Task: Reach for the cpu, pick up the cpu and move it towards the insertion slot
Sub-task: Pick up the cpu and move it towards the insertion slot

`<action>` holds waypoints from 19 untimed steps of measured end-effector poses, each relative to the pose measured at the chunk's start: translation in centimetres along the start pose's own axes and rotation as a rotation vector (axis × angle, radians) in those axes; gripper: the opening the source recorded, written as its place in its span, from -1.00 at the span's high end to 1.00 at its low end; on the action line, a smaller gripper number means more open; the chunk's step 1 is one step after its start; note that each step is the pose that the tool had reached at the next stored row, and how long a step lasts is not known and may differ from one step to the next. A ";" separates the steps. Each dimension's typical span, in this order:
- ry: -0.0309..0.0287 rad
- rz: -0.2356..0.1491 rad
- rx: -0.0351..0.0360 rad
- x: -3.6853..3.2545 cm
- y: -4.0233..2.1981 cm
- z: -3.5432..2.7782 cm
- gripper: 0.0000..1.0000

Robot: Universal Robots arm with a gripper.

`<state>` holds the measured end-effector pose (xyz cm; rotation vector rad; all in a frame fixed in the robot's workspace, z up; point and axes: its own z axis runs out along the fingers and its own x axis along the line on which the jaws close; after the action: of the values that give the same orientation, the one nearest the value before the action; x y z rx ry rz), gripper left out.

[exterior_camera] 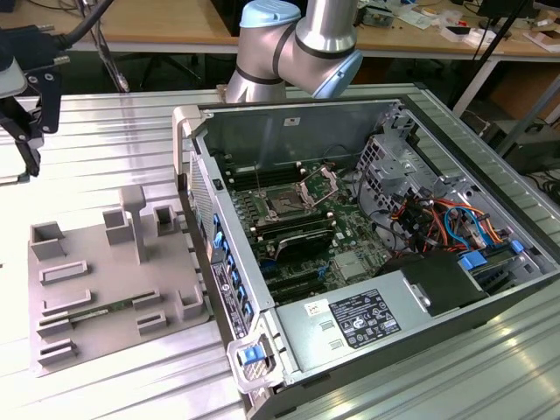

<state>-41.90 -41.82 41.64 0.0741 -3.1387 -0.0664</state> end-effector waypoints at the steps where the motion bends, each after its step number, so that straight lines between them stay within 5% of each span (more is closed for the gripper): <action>1: 0.0000 0.000 0.0000 0.00 0.00 -0.04 -0.09; 19: 0.0001 0.000 0.0001 -0.40 0.00 -0.39 -0.09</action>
<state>-41.50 -41.82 42.03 0.0741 -3.1387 -0.0663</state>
